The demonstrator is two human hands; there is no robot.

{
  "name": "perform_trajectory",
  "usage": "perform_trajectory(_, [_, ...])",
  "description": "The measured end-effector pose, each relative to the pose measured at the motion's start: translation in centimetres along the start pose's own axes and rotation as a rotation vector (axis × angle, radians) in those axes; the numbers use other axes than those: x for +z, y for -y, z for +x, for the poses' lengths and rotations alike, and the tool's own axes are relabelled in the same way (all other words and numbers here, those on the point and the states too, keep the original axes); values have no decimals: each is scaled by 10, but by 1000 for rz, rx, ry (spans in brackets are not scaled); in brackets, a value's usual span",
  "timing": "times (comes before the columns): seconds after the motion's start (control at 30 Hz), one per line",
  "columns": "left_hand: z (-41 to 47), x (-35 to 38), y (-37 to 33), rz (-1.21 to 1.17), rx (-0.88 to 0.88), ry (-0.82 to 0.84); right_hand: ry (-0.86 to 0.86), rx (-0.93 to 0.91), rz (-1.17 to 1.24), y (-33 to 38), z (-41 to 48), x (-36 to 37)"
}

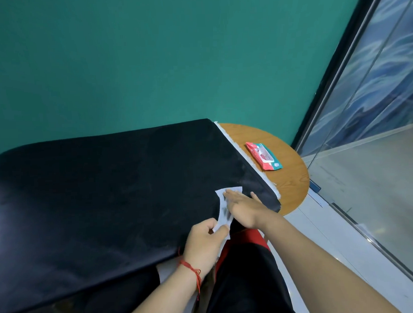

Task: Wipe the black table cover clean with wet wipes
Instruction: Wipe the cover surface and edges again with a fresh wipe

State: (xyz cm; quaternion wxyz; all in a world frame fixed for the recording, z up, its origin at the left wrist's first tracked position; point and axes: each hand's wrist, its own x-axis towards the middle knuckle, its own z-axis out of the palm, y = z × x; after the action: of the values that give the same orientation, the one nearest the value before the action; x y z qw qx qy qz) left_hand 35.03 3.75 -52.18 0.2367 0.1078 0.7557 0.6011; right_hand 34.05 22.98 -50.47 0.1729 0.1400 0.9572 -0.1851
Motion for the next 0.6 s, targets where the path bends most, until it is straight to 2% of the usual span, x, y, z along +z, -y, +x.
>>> perform_trajectory(0.13, [-15,21,14,-211,-25,-23,-40,119,-139,29,8,-1])
perform_trajectory(0.27, [-30,42,29,-454,-184,-55,-305,256,20,54,30,33])
perform_trajectory(0.33, [-37,47,37,-616,-269,-58,-380,245,63,58,35,54])
perform_trajectory(0.43, [-36,48,52,-679,-335,-91,-419,192,76,51,36,71])
perform_trajectory(0.6, [-36,40,55,-810,-382,-106,-389,82,174,27,37,62])
